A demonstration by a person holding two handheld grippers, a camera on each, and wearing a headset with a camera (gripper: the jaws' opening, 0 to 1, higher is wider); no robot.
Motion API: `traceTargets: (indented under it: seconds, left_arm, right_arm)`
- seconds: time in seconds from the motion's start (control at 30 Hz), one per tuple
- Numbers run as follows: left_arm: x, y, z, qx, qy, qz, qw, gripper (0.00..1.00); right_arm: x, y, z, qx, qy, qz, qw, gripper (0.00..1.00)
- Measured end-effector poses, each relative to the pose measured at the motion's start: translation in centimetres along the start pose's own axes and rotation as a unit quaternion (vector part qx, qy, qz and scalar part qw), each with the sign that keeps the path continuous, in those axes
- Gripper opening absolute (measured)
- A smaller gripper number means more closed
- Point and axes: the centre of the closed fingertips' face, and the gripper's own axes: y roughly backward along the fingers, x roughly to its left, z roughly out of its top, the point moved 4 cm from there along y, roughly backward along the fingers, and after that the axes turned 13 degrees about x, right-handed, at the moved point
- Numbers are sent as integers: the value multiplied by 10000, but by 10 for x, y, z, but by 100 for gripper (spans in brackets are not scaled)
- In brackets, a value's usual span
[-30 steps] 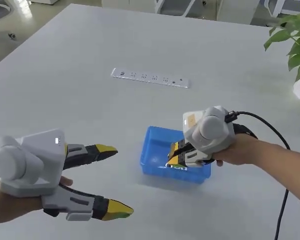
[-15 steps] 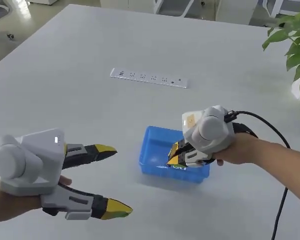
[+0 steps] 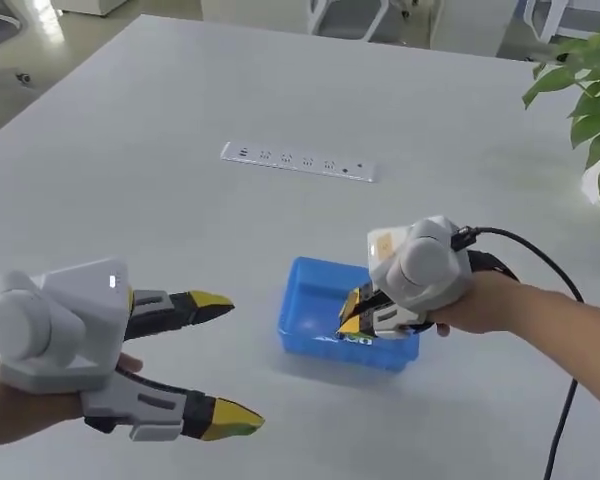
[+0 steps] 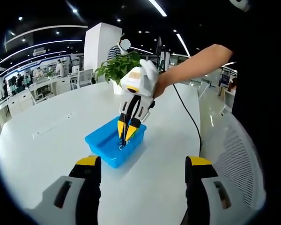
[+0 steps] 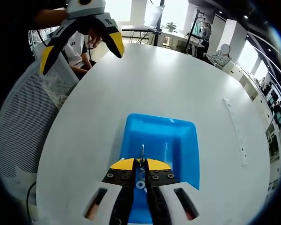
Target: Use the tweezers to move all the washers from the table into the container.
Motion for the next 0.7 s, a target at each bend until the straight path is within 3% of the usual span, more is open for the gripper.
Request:
traceTargets:
  seconds: [0.7]
  left_arm:
    - [4, -2, 6, 5, -101, 41, 9999, 75]
  right_arm:
    - [1, 11, -1, -41, -5, -66, 10000, 8]
